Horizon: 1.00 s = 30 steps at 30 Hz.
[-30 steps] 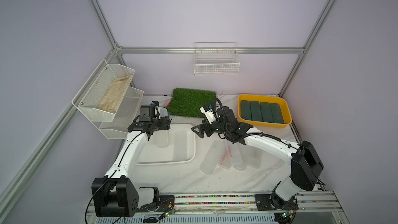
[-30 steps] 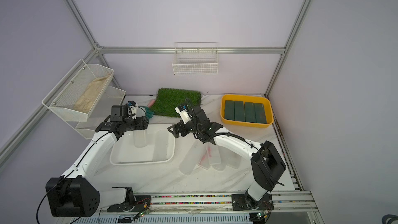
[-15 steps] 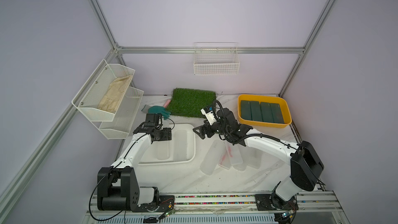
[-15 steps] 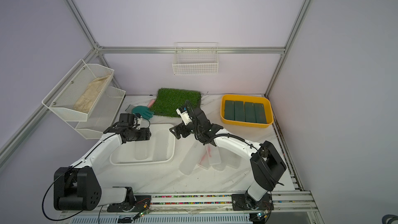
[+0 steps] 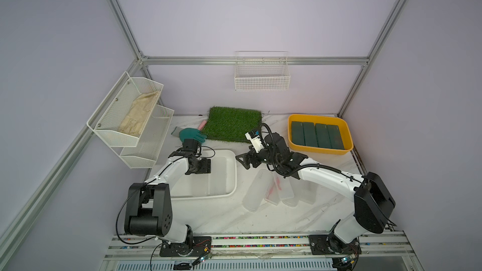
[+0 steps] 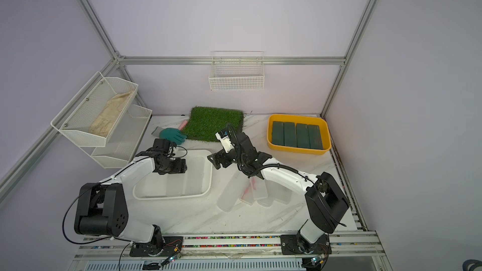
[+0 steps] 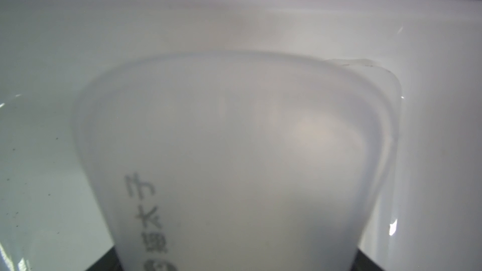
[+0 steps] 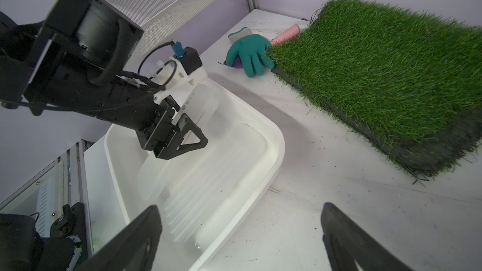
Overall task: Place the pencil cases by color into the storage box
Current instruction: Place the pencil case at the storage box.
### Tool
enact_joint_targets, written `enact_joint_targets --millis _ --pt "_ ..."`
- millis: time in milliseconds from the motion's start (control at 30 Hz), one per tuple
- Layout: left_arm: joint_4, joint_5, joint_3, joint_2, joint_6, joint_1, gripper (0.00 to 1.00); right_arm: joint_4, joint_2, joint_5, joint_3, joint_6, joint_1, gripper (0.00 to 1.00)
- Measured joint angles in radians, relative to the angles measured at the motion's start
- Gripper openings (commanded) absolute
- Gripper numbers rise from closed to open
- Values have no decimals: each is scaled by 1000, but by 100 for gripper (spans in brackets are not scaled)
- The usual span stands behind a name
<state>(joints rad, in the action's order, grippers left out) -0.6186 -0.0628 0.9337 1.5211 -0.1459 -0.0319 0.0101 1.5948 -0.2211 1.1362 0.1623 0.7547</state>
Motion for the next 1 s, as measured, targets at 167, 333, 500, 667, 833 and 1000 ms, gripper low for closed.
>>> enact_joint_targets --millis 167,333,500,667,833,1000 --pt "9 1 0 59 0 -2 82 11 -2 3 -18 -2 0 97" --pt "14 8 2 108 0 -2 86 14 -2 3 -19 -11 0 97" --pt "23 21 23 129 0 -2 94 14 -2 3 -19 -15 0 97" --pt "26 21 29 132 -9 -2 96 12 -2 4 -18 -15 0 97" --pt "27 -15 29 118 -39 -2 97 -16 -10 20 -18 -11 0 97" --pt "40 -62 29 76 -101 -2 98 -70 -48 44 -15 0 0 97"
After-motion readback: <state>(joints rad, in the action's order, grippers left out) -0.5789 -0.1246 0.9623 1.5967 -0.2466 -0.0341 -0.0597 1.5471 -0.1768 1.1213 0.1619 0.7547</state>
